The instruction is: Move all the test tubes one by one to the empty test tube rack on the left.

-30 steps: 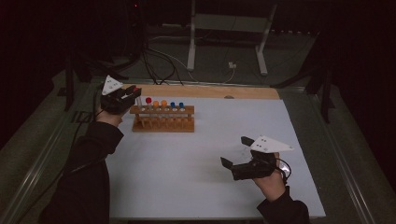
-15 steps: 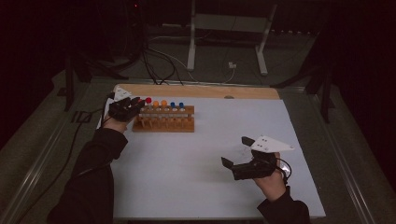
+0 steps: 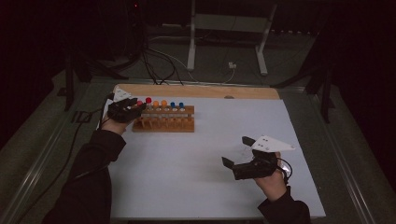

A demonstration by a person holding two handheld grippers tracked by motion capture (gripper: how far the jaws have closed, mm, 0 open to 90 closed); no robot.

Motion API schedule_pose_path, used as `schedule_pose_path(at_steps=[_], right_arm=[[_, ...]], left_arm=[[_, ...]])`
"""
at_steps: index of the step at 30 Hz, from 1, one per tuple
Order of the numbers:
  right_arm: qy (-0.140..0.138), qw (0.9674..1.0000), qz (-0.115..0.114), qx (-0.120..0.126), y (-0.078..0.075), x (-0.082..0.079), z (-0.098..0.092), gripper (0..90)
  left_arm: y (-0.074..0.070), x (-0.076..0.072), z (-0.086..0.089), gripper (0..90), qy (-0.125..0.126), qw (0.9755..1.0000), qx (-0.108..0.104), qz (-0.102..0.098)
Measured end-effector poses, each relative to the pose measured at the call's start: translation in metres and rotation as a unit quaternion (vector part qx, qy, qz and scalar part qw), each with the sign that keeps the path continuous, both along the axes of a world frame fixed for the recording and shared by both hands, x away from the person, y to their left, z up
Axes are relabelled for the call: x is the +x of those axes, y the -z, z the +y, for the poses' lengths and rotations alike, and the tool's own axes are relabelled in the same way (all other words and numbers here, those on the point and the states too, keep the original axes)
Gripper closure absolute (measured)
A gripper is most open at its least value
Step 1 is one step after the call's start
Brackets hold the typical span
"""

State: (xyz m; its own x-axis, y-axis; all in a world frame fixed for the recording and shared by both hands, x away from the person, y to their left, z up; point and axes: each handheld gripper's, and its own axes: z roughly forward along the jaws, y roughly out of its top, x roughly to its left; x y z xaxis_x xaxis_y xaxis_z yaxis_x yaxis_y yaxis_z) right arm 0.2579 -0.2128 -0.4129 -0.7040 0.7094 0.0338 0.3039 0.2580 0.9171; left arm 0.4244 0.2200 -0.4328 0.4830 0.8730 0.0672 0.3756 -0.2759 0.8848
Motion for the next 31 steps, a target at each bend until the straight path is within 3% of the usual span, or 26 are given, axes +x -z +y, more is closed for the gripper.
schedule_pose_path(at_steps=[2, 8, 13, 15, 22, 25, 27, 31], right_arm=[[0.000, 1.0000, 0.001, 0.001, 0.000, 0.000, 0.000, 0.0], [-0.001, 1.0000, -0.003, 0.000, -0.001, -0.001, 0.001, 0.0], [0.001, 1.0000, -0.003, 0.003, 0.000, -0.001, 0.001, 0.0], [0.001, 1.0000, -0.004, 0.004, 0.000, -0.001, 0.001, 0.0], [-0.002, 0.9999, -0.006, 0.008, -0.001, -0.001, 0.002, 0.0], [-0.006, 1.0000, -0.005, 0.006, 0.000, -0.001, 0.003, 0.0], [-0.008, 0.9999, -0.004, 0.005, 0.002, -0.001, 0.003, 0.0], [-0.007, 0.9999, -0.006, 0.005, 0.003, -0.001, 0.003, 0.0]], left_arm=[[-0.004, -0.008, 0.001, 41.7, 0.004, 1.0000, 0.003, -0.003], [-0.015, -0.035, 0.005, 21.2, 0.040, 0.9988, -0.028, 0.001], [-0.013, -0.064, 0.002, 6.1, 0.097, 0.9933, -0.061, 0.011], [-0.009, -0.075, 0.000, 3.8, 0.121, 0.9899, -0.072, 0.016], [0.008, -0.115, -0.012, 1.1, 0.164, 0.9822, -0.090, 0.009], [0.016, -0.128, -0.016, 1.0, 0.178, 0.9801, -0.086, 0.012], [0.024, -0.137, -0.018, 1.0, 0.179, 0.9807, -0.080, 0.004], [0.041, -0.151, -0.022, 1.0, 0.186, 0.9794, -0.078, 0.004]])
